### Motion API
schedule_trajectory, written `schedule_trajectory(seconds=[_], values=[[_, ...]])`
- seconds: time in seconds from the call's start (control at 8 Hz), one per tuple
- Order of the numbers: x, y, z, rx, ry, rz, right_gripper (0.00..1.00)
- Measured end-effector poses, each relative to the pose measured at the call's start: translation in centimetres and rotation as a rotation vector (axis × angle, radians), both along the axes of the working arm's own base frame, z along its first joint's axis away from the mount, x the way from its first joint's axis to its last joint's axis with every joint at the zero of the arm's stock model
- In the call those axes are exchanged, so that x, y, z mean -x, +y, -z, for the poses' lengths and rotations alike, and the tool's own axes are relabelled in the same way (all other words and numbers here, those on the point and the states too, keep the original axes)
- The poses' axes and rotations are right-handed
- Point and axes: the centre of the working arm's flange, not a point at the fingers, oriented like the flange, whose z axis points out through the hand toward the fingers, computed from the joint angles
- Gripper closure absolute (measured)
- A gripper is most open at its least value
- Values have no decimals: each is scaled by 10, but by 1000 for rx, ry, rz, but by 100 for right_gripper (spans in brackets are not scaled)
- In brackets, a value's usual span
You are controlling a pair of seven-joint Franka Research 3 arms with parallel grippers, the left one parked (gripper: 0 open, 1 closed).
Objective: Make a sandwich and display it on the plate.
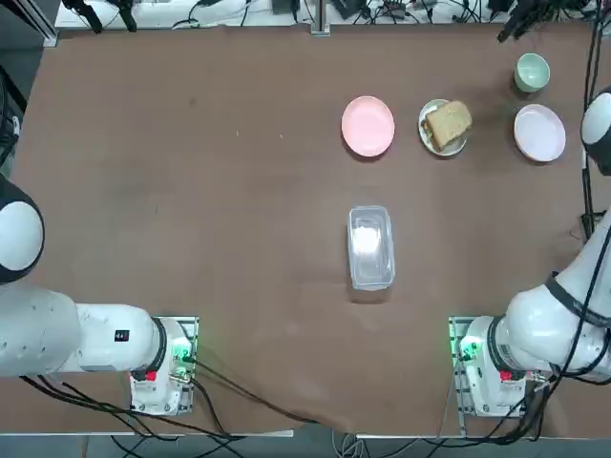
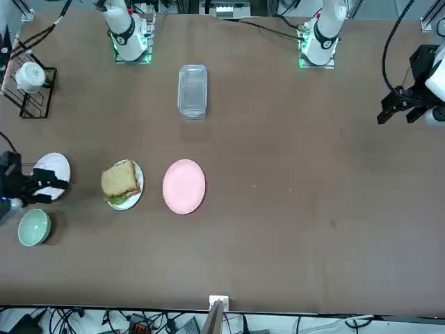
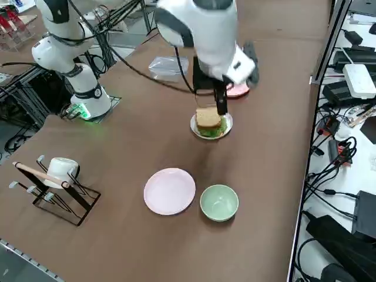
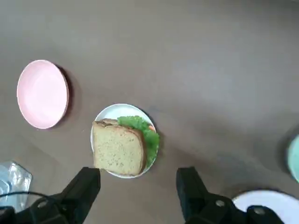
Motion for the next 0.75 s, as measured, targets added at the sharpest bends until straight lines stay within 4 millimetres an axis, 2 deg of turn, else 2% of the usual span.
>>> schedule_trajectory(seconds=[0.25,0.38,0.5,0.75], values=[[11,8,-54,90,-26,90,0],[19,22,-81,134,-26,153,0],[28,41,-101,171,-22,211,1],[48,72,-128,203,-18,285,1]])
